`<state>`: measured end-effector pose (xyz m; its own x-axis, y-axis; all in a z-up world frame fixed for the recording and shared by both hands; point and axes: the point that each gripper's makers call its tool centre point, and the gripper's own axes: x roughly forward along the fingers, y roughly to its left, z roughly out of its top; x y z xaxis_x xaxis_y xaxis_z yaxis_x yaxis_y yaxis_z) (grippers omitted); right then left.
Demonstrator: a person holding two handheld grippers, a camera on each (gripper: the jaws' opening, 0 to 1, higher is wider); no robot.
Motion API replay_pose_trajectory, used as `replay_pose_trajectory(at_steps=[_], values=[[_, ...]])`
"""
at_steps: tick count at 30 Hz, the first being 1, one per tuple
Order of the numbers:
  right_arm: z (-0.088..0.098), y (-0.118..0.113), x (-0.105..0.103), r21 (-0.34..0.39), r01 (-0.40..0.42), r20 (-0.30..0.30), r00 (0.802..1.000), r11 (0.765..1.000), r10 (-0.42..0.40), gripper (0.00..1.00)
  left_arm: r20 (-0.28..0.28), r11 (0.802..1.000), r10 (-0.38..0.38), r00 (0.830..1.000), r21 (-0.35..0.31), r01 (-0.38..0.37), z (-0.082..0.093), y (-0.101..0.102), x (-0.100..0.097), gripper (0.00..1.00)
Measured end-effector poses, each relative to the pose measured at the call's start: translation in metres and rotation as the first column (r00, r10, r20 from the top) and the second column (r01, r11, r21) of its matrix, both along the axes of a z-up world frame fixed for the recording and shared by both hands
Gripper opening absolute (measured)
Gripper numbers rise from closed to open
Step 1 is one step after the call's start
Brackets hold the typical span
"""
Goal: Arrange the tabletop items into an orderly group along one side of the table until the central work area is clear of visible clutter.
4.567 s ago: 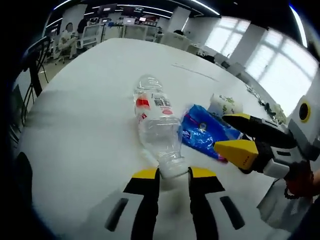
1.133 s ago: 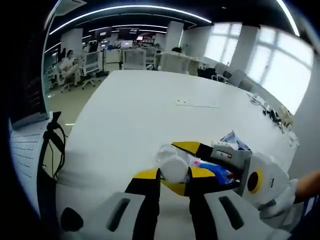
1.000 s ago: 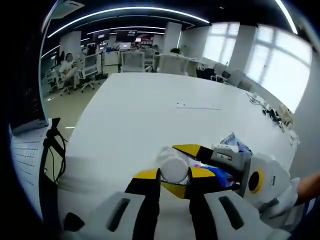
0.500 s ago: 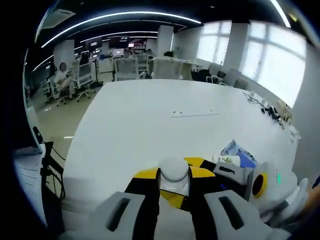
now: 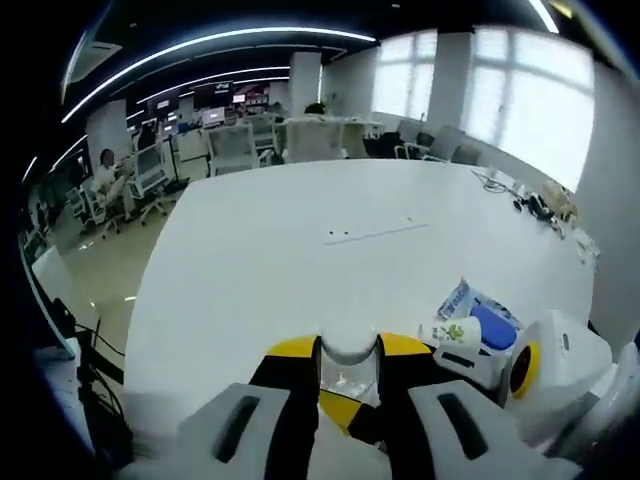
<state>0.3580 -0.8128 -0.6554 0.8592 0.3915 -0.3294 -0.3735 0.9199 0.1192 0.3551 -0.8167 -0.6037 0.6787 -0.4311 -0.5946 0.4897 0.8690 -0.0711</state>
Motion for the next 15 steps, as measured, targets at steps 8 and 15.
replay_pose_trajectory(at_steps=[8, 15], values=[[-0.003, 0.002, 0.000, -0.079, -0.080, 0.017, 0.997, 0.994, 0.082, 0.36, 0.022, 1.000, 0.002, 1.000, -0.013, -0.002, 0.000, 0.001, 0.002, 0.17], [-0.014, 0.003, -0.006, -0.076, -0.197, -0.012, 0.980, 0.977, 0.197, 0.48, 0.040, 0.999, 0.010, 0.999, -0.042, -0.008, -0.005, -0.001, -0.001, 0.22]])
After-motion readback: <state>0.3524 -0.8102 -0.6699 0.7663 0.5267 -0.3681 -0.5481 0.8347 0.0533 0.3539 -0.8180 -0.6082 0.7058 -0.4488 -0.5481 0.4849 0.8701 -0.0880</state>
